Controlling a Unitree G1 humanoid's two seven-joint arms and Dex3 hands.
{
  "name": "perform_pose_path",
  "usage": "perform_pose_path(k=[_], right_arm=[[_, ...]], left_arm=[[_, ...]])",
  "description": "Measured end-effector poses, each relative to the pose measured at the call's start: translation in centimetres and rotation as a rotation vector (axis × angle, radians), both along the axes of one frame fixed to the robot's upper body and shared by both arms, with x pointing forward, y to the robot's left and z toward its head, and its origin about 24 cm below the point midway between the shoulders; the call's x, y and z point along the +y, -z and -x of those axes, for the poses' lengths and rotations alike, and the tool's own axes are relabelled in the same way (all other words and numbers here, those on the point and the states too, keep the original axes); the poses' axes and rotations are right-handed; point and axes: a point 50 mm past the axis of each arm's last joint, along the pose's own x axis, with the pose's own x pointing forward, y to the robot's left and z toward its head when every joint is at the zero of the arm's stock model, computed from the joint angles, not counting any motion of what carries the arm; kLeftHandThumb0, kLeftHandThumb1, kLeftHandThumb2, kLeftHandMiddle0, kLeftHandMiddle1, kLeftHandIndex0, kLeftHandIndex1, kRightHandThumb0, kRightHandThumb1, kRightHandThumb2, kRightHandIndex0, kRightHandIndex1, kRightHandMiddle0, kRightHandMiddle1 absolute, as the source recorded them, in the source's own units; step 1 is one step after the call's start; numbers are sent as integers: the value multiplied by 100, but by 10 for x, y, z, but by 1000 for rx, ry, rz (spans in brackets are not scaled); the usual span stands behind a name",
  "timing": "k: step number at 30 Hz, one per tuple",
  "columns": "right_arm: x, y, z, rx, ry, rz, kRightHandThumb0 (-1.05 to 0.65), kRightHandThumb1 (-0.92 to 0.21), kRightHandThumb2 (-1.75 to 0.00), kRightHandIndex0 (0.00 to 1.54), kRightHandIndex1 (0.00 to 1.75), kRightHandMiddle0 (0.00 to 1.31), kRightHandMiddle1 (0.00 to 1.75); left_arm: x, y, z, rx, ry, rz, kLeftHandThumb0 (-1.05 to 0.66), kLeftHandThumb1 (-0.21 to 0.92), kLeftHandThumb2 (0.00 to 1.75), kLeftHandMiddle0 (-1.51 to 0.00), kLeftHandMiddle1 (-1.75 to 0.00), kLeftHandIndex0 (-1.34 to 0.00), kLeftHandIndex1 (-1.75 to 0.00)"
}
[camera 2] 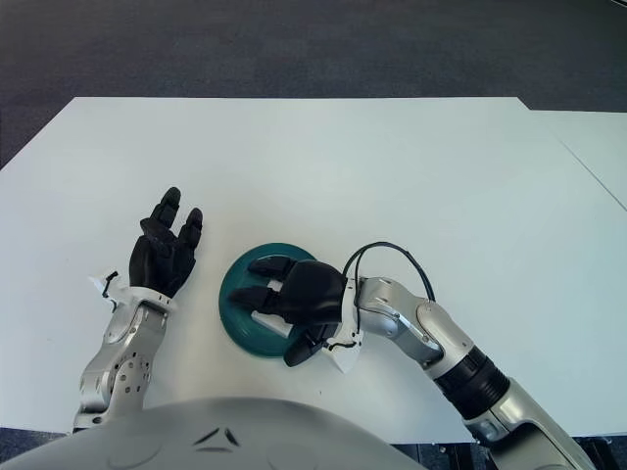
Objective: Put the charger into the plate.
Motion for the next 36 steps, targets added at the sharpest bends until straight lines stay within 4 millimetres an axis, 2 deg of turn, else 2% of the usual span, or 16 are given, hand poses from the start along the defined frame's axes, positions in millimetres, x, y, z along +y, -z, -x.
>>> perform_pose_path(k=[3, 9, 11, 16, 22, 29, 35, 36], right_arm=[[-3, -12, -6, 33, 24, -22, -105, -92, -96, 0, 0, 0, 0], [-7, -76, -41, -113, 94, -158, -105, -92, -101, 0, 0, 0, 0], [-12, -97, -47, -160, 106, -213, -105, -92, -102, 0, 0, 0, 0], [-22, -127, -58, -119, 34, -235, -105, -92, -105, 0, 0, 0, 0], [-28, -135, -69, 68, -64, -127, -105, -92, -107, 1, 1, 4, 2], [-40, -117, -81, 377, -136, -23, -105, -92, -108, 2, 1, 5, 3], [-42, -115, -81, 424, -158, 5, -105, -92, -108, 2, 1, 5, 3], [-42, -115, -81, 427, -157, 1, -103, -92, -98, 1, 0, 4, 3]], left_arm=[[7, 5, -3, 7, -6, -19, -105, 92, 110, 0, 0, 0, 0], [34, 26, -11, 74, 38, -200, -105, 92, 106, 0, 0, 0, 0], [39, 31, -12, 86, 43, -247, -105, 92, 106, 0, 0, 0, 0], [41, 31, -13, 63, 25, -274, -105, 92, 105, 0, 0, 0, 0], [29, 32, -13, 52, 33, -239, -105, 92, 100, 0, 0, 0, 0], [9, 27, -9, 1, 105, -207, -105, 92, 99, 0, 0, 0, 0], [-1, 10, 7, -55, 116, -304, -105, 92, 103, 0, 0, 0, 0], [-3, 8, 9, -61, 115, -313, -105, 92, 103, 0, 0, 0, 0]])
